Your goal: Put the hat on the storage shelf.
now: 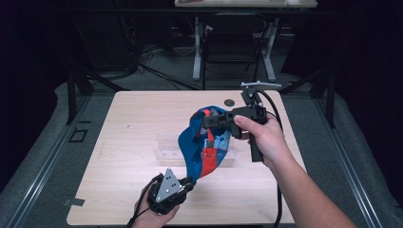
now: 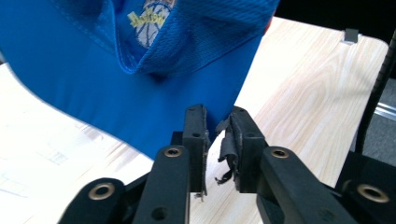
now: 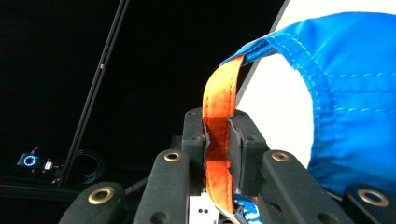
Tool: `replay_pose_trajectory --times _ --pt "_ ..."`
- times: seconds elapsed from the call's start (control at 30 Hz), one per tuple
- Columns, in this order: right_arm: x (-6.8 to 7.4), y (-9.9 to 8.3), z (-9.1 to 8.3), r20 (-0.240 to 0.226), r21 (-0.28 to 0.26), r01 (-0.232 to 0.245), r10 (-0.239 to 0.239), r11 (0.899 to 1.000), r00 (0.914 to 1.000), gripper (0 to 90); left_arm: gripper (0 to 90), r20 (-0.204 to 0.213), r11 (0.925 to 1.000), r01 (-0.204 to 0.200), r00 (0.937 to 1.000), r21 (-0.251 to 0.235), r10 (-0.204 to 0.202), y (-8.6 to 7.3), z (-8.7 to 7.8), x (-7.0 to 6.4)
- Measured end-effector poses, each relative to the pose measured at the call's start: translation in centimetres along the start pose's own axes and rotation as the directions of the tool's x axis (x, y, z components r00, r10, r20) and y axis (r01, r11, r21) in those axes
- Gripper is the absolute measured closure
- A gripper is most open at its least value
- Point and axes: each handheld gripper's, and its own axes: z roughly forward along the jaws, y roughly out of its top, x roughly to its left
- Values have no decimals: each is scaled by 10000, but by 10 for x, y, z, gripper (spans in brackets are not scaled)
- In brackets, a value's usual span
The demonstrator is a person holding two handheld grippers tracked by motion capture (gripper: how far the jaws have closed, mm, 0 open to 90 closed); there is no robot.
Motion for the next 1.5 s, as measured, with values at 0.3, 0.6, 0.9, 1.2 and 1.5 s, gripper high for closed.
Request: replay_pose_trajectory --times 0.3,0.6,0.9,1.2,1.5 --pt "-2 1 -2 18 -137 -96 97 9999 10000 779 878 -248 9993 -354 9991 127 357 0 -2 2" --pt "-8 3 2 -90 -169 -178 176 9997 9998 779 888 -297 9995 -318 9991 -40 317 0 5 7" --pt "-16 11 7 -246 -339 -315 307 9989 9992 778 889 -649 9983 -346 9974 -468 316 4 9 19" --pt "-26 14 12 212 -486 -299 309 9984 9993 775 890 -931 9965 -527 9946 -643 466 9 13 25" --pt "-35 15 9 557 -712 -317 357 9970 9978 773 890 -1061 9967 -432 9937 -693 357 11 25 36"
